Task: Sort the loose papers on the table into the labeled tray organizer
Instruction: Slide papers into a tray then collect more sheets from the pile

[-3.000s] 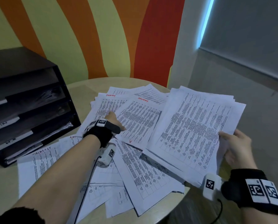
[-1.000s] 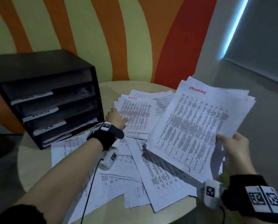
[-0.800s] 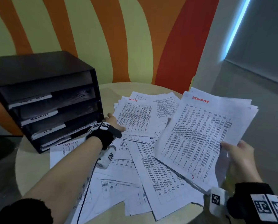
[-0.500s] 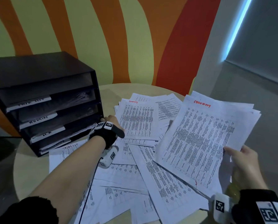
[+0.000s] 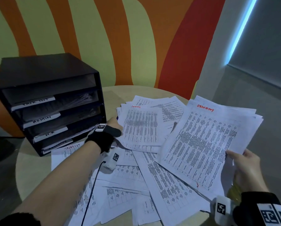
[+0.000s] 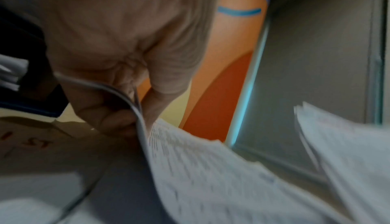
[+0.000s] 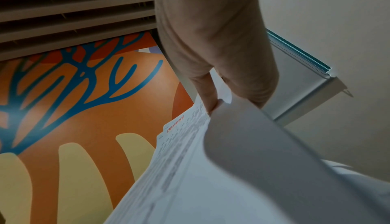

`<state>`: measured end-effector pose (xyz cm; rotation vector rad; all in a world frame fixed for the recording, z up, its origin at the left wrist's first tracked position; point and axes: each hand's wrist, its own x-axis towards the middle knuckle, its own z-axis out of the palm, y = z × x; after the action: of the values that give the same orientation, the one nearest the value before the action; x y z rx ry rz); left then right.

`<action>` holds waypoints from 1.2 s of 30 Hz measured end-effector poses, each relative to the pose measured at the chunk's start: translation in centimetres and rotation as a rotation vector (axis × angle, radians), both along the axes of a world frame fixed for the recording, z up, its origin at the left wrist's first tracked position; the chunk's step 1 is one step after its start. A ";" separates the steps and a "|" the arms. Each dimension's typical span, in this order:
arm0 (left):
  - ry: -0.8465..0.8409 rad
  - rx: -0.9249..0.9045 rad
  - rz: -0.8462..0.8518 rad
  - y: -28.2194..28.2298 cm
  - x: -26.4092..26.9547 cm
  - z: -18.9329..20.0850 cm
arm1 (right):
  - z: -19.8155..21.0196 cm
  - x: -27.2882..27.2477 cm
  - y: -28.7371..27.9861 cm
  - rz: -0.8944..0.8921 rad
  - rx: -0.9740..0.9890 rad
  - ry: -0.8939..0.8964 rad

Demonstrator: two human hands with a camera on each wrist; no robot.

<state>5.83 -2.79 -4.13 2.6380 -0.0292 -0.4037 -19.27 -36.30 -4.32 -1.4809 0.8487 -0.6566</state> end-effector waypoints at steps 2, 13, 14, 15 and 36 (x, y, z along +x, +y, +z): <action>0.089 0.064 -0.057 1.0 -1.1 0.4 | 0.0 -0.1 -0.1 0.002 0.009 -0.005; 0.048 -0.145 -0.116 2.3 -3.5 0.6 | 1.9 -1.0 0.3 -0.005 0.008 -0.018; -0.015 -0.164 -0.134 1.6 -3.0 0.6 | 1.9 -1.1 0.3 -0.005 0.010 -0.014; -0.047 -0.190 -0.165 0.7 -2.9 0.9 | 1.9 -1.1 0.4 -0.004 0.009 -0.006; 0.071 0.225 -0.558 -2.9 -2.7 3.3 | -0.2 -0.2 1.3 0.131 -0.030 0.216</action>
<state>3.13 -5.66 -0.84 2.8022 -0.7476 -0.7177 -19.49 -35.00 -4.54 -1.6402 0.8998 -0.4187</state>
